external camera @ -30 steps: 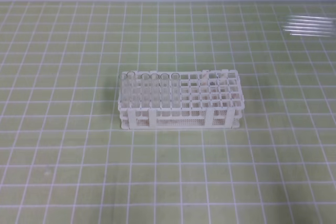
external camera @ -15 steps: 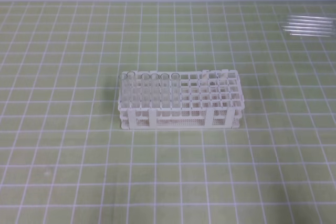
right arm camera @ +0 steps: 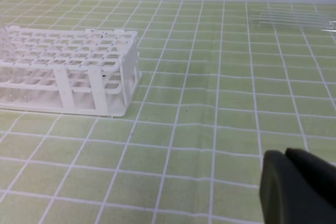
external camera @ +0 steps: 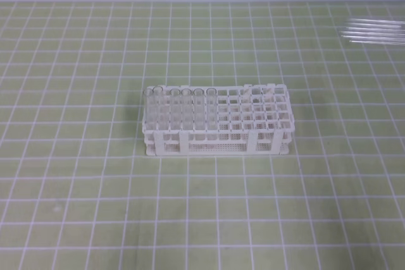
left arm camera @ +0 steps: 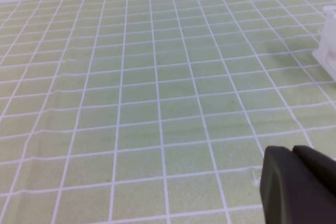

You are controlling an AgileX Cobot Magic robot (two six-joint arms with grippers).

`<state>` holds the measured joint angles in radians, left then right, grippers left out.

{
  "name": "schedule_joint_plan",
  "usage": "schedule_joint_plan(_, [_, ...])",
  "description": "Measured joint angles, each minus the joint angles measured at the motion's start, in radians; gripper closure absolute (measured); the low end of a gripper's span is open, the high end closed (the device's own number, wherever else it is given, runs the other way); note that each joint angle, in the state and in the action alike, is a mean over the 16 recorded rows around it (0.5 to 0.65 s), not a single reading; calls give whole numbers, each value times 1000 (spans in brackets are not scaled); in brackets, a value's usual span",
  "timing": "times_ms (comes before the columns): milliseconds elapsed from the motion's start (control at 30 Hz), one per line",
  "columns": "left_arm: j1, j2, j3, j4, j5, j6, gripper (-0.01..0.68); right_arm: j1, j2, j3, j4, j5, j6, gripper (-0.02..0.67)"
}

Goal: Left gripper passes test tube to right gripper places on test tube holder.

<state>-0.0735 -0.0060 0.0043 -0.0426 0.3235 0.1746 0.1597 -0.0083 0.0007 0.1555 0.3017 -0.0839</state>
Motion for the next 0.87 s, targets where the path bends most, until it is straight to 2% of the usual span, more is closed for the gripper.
schedule_joint_plan(867, [0,-2,0,0,-1,0,674,0,2,0,0,0,0,666])
